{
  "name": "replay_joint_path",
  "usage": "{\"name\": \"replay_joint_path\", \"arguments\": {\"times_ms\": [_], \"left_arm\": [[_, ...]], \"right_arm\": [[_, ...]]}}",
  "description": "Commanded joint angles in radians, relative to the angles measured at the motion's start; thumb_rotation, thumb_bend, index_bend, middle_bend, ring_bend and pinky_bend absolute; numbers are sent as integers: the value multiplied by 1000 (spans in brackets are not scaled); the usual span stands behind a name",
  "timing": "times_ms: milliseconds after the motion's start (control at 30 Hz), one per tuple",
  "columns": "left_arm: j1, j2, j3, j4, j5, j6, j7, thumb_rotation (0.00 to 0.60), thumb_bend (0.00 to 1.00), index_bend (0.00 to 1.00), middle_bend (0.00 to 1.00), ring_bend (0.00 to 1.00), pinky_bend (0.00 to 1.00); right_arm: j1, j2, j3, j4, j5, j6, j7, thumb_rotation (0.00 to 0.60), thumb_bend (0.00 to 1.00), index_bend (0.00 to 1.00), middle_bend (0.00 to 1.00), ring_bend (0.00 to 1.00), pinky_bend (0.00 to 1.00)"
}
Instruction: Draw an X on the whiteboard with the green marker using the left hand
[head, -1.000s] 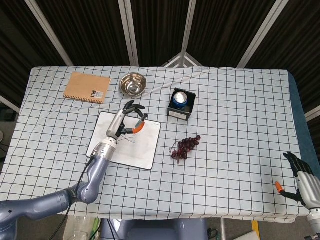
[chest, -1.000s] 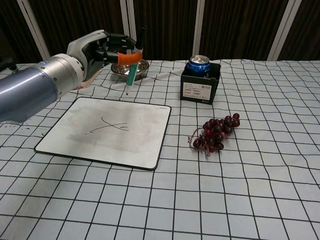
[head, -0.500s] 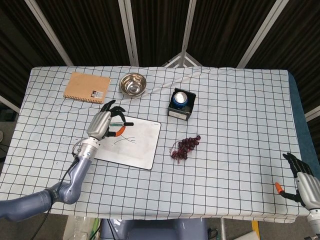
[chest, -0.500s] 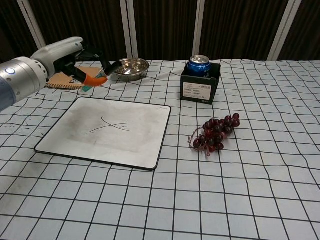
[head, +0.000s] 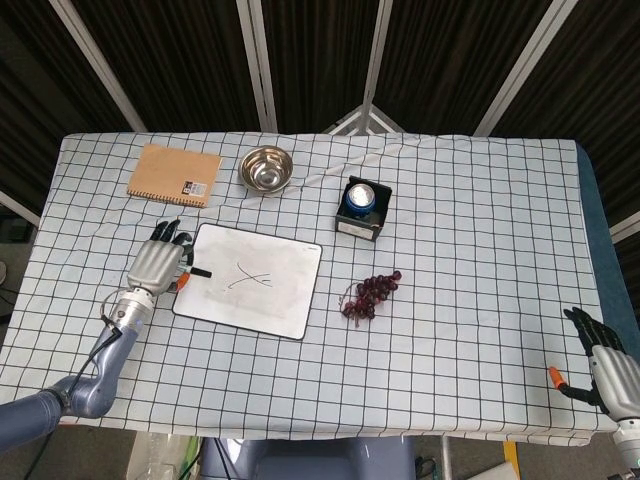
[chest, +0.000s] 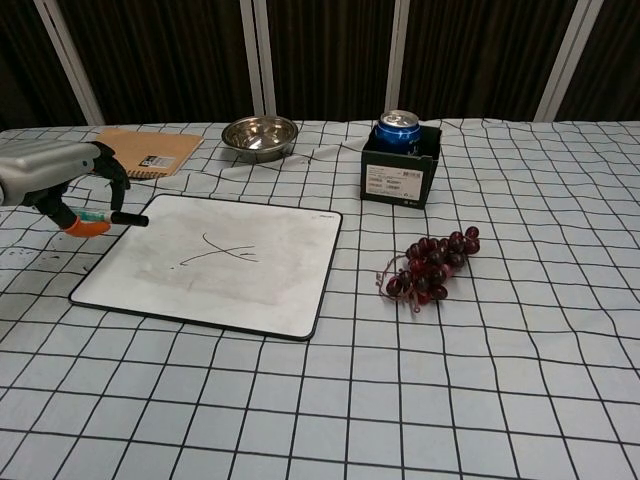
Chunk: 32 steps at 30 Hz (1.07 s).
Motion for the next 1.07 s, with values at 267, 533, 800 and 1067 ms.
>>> {"name": "replay_joint_path", "arguments": {"times_ms": [267, 533, 800, 1067], "left_arm": [[20, 20, 13, -31, -65, -5, 64, 600, 258, 288, 0, 0, 0], [63, 72, 2, -135, -78, 62, 47, 600, 190, 118, 0, 0, 0], [222, 248, 37, -497, -37, 232, -74, 600, 168, 106, 0, 0, 0], [407, 401, 185, -624, 198, 461, -121, 600, 167, 87, 0, 0, 0]], "right_arm": [[-3, 1, -1, -1, -3, 5, 2, 600, 352, 0, 0, 0, 0], [-5, 3, -4, 1, -13, 11, 4, 600, 352, 0, 0, 0, 0], [-5, 1, -8, 17, -34, 20, -6, 600, 351, 0, 0, 0, 0], [-3, -6, -14, 29, -49, 25, -53, 600, 351, 0, 0, 0, 0]]}}
